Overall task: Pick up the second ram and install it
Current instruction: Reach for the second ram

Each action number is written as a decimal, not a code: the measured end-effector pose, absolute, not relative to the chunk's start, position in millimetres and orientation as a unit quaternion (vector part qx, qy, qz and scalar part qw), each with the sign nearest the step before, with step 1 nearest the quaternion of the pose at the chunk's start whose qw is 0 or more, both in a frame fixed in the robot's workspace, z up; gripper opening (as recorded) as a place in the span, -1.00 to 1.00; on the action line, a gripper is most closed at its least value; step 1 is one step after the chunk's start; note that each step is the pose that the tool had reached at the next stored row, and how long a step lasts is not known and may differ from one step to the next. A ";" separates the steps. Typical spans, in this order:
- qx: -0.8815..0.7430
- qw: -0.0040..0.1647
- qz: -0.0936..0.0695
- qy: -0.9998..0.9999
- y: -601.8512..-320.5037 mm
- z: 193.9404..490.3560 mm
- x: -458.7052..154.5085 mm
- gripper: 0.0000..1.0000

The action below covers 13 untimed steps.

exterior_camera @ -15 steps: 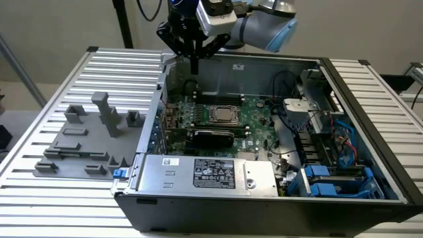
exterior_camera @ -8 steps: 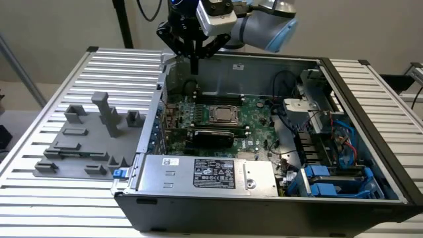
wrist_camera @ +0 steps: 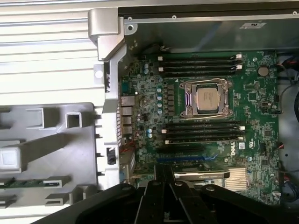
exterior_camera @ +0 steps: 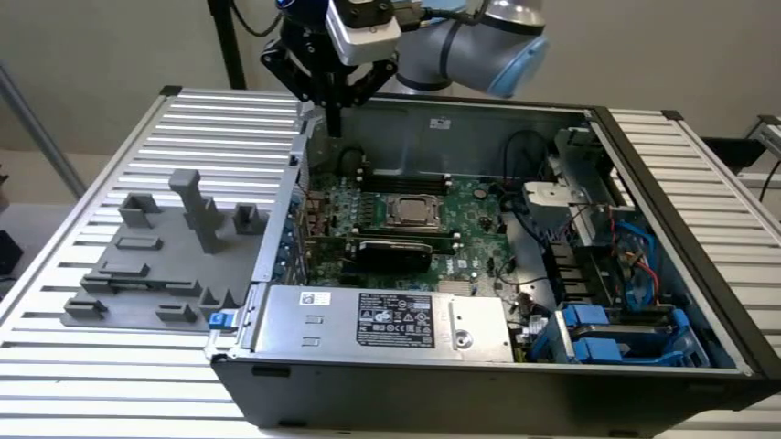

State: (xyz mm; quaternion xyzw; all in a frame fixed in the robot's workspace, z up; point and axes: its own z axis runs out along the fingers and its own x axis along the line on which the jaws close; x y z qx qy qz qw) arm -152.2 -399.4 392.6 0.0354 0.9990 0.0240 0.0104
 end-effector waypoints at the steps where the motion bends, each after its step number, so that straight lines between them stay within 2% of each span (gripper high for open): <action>1: 0.035 0.010 0.024 0.999 -399.6 392.5 -156.7 -0.79; 13: 0.035 0.010 0.023 0.999 -404.7 390.2 -211.5 -0.79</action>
